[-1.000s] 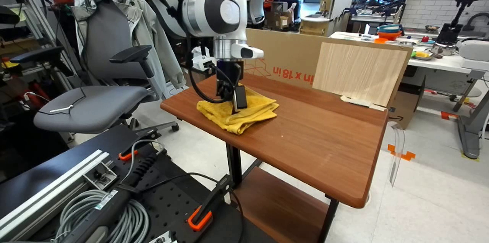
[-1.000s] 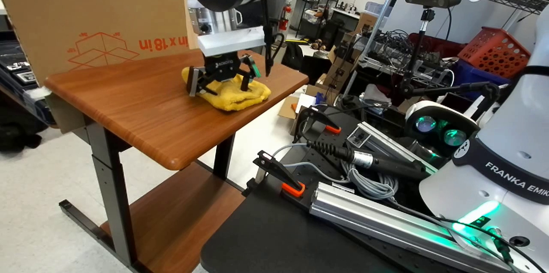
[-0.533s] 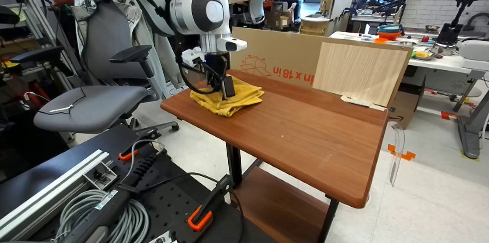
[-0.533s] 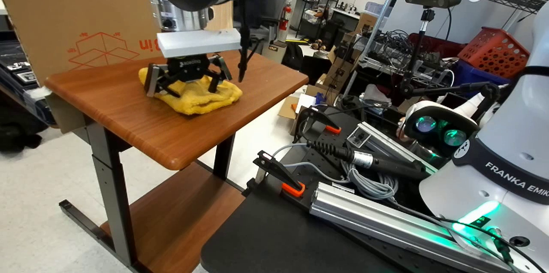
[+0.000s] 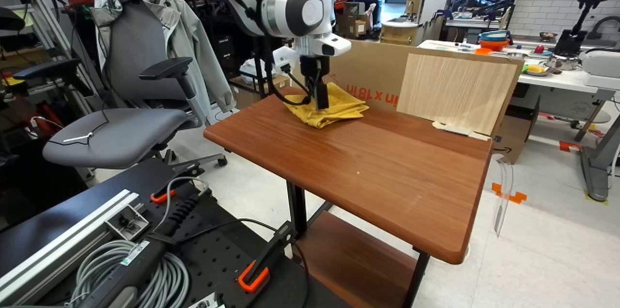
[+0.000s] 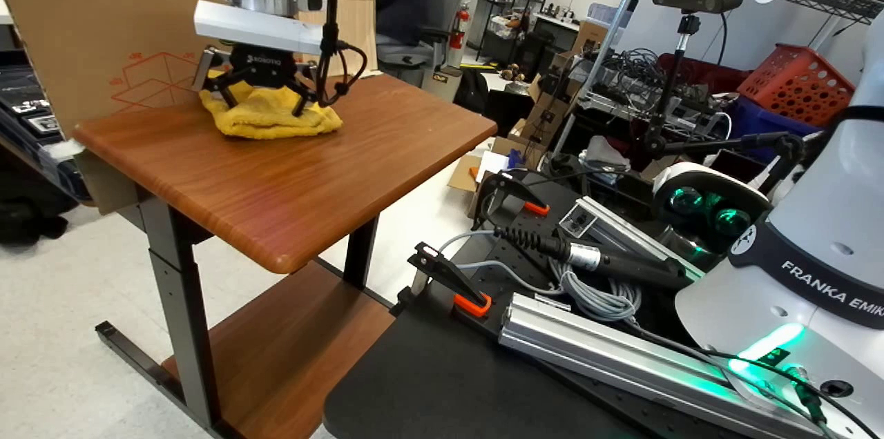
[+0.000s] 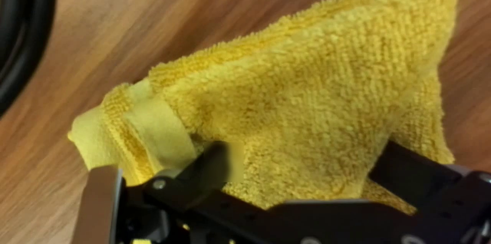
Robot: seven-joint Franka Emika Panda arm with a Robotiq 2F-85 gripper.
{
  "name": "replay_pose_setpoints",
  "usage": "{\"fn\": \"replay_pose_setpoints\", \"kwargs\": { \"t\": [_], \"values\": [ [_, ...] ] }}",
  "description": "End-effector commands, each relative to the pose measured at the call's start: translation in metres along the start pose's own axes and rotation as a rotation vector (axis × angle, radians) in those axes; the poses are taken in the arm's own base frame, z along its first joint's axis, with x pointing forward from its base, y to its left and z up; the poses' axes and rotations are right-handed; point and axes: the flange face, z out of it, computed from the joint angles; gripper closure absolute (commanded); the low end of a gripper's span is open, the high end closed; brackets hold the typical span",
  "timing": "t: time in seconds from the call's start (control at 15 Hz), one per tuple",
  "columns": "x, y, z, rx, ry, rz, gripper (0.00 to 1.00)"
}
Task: Use the yellow towel to wipe the table
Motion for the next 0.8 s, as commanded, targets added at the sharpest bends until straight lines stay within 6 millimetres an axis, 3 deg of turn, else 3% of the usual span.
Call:
{"fn": "replay_pose_setpoints", "kwargs": {
  "t": [0.0, 0.33, 0.47, 0.6, 0.73],
  "values": [
    [0.045, 0.048, 0.013, -0.016, -0.105, 0.124, 0.00],
    [0.115, 0.168, 0.018, -0.033, -0.079, 0.357, 0.00],
    [0.135, 0.212, 0.018, -0.050, -0.078, 0.437, 0.00],
    [0.147, 0.240, 0.008, -0.045, -0.081, 0.477, 0.00],
    [0.156, 0.254, -0.012, 0.000, -0.063, 0.500, 0.00]
  ]
}}
